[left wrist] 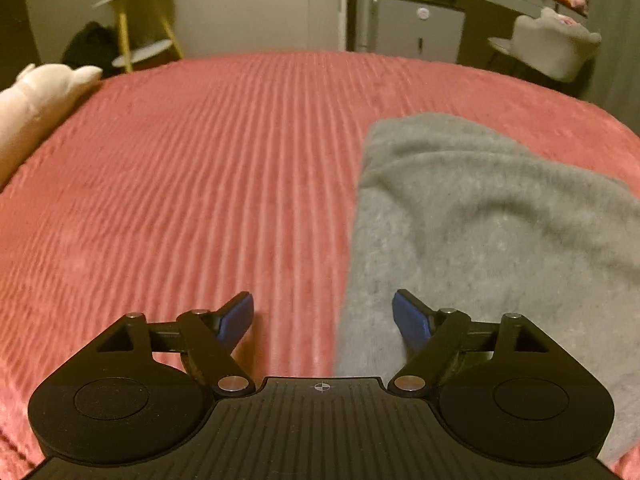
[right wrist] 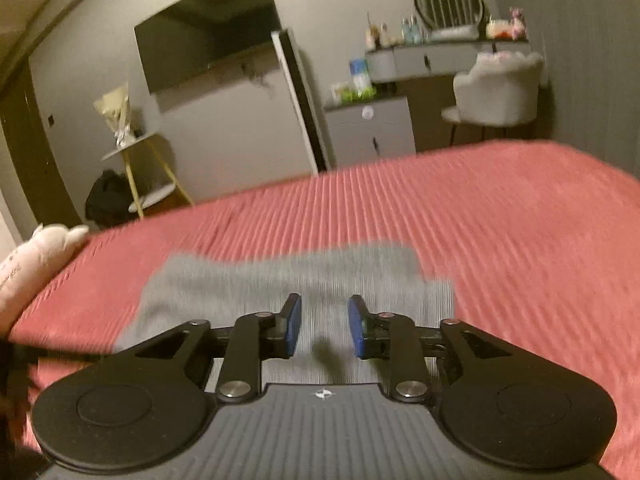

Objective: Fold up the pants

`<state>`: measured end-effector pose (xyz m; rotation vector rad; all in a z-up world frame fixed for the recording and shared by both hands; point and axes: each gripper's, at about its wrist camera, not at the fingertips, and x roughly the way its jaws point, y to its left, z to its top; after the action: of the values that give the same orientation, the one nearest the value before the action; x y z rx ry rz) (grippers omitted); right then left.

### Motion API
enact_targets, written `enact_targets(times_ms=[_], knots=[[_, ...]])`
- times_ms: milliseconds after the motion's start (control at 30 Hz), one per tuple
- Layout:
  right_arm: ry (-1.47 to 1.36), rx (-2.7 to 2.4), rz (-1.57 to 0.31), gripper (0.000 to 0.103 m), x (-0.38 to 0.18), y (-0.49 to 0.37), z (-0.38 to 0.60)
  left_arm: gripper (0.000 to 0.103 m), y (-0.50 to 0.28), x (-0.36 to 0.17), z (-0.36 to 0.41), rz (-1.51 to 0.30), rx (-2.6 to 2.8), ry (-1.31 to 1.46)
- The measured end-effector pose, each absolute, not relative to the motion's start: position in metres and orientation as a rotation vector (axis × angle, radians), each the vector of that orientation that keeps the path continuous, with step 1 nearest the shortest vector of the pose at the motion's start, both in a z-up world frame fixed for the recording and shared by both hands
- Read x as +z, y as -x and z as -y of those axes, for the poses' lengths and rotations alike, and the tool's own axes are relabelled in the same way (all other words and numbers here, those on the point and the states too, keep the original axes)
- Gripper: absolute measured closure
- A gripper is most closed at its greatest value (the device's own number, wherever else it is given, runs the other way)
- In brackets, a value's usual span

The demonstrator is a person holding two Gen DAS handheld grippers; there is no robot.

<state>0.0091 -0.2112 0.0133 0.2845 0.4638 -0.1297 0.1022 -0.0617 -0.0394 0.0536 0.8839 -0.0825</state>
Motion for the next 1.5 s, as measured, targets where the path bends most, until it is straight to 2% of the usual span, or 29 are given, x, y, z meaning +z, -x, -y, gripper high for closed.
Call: enact_targets(times_ms=[333,367,467,700,933,1033,1100,1233,1300,1400,1500], knots=[[-0.280,-0.034,-0.629,0.071,0.022,-0.110,0.209,0.023,-0.101,-0.040,0.030,-0.927,-0.016,0.011],[-0.274,-0.016,-0.654,0.070,0.019,-0.120,0.206,0.023,-0.102,-0.041,0.028,-0.932,-0.018,0.028],[-0.265,0.069,-0.759,0.057,0.005,-0.143,0.194,0.022,-0.103,-0.044,0.021,-0.949,-0.015,0.067],[-0.146,0.142,-0.834,0.053,-0.010,-0.151,0.173,0.022,-0.107,-0.050,0.028,-0.974,0.002,0.004],[-0.132,0.194,-0.830,0.055,-0.011,-0.143,0.172,0.022,-0.108,-0.051,0.029,-0.975,0.004,0.015],[-0.045,0.169,-0.801,0.066,-0.014,-0.142,0.160,0.022,-0.107,-0.051,0.030,-0.977,0.010,0.010],[-0.024,0.149,-0.774,0.097,-0.013,-0.141,0.155,0.021,-0.107,-0.051,0.030,-0.979,0.013,0.010],[0.014,0.037,-0.731,0.098,-0.013,-0.149,0.152,0.020,-0.107,-0.051,0.031,-0.979,0.020,0.003],[0.007,-0.025,-0.690,0.103,-0.010,-0.153,0.152,0.020,-0.107,-0.051,0.033,-0.980,0.026,0.000],[-0.073,-0.206,-0.610,0.103,-0.001,-0.152,0.169,0.019,-0.106,-0.052,0.031,-0.983,0.029,0.017],[-0.221,-0.078,-0.666,0.102,0.004,-0.146,0.182,0.018,-0.108,-0.053,0.031,-0.989,0.033,0.018]])
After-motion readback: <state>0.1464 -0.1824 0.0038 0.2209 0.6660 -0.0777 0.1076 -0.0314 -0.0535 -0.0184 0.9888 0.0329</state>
